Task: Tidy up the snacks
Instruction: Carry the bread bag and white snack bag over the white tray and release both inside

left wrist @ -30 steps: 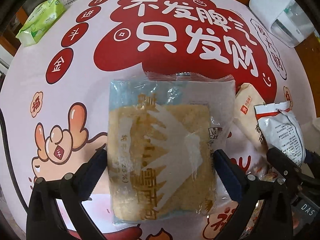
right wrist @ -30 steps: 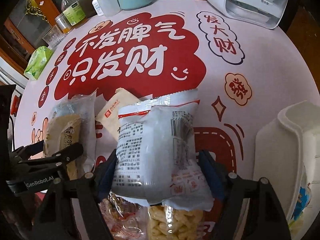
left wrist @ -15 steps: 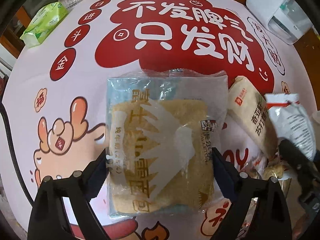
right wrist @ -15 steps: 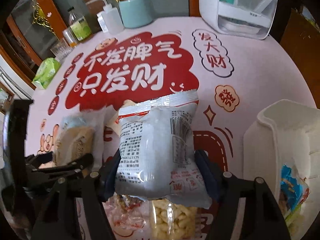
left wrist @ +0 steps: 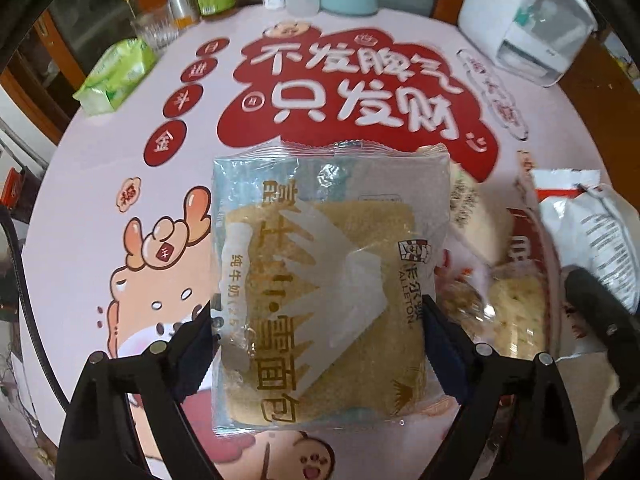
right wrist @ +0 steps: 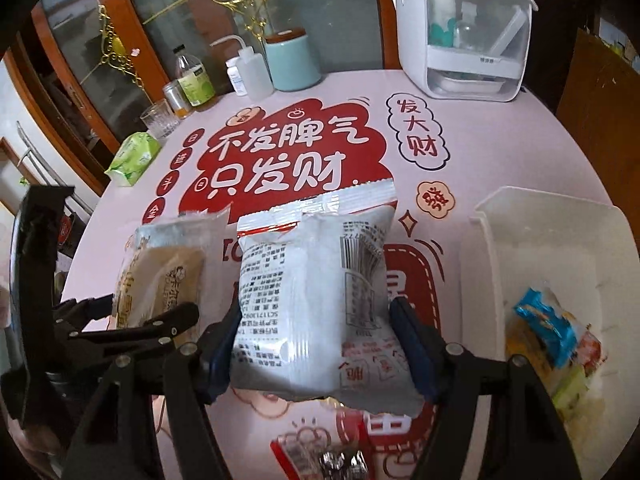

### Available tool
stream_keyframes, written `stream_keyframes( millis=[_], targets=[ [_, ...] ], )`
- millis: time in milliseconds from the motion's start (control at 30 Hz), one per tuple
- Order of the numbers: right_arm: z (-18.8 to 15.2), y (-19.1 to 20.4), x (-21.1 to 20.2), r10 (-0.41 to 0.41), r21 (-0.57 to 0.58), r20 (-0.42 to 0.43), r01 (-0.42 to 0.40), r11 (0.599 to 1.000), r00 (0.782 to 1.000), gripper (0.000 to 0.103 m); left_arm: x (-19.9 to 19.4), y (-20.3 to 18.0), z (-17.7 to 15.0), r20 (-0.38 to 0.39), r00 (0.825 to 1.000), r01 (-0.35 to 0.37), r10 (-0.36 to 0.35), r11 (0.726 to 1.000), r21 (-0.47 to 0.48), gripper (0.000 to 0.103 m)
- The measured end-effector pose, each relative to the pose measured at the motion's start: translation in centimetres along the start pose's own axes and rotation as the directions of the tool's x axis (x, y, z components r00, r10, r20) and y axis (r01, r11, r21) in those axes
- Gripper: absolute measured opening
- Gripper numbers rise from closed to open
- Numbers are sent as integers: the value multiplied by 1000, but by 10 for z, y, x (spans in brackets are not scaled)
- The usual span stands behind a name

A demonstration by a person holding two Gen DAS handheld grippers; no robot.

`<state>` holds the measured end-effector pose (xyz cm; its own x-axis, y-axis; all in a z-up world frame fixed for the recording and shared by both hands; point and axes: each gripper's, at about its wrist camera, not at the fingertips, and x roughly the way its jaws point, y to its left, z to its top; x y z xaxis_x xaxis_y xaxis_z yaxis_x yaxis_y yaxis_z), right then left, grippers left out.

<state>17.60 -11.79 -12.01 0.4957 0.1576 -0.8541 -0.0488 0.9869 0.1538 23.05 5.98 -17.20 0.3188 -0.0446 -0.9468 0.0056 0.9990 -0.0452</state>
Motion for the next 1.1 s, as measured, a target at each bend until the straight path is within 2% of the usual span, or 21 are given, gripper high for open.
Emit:
stream_keyframes(
  millis=[300,500,833,1100],
  targets=[
    [-28,-9,-54,-27,-43,73,30,999,997,71,-64,-20,-33,71,996,47,-49,998,28,90],
    [-46,-25,-85,-40,-25,107,43,999,993,71,-97,-44,-57,104,992,67,-75,995,74,90],
    [-70,-77,-132,-112,93,200,95,991,973,71,-126,-113,-69,119,986,88,-115,972,216,90],
    [-79,-134,-156,-233,215,236,184,959,943,71,-139,-180,-60,132,980,96,-148,935,341,90]
  ],
)
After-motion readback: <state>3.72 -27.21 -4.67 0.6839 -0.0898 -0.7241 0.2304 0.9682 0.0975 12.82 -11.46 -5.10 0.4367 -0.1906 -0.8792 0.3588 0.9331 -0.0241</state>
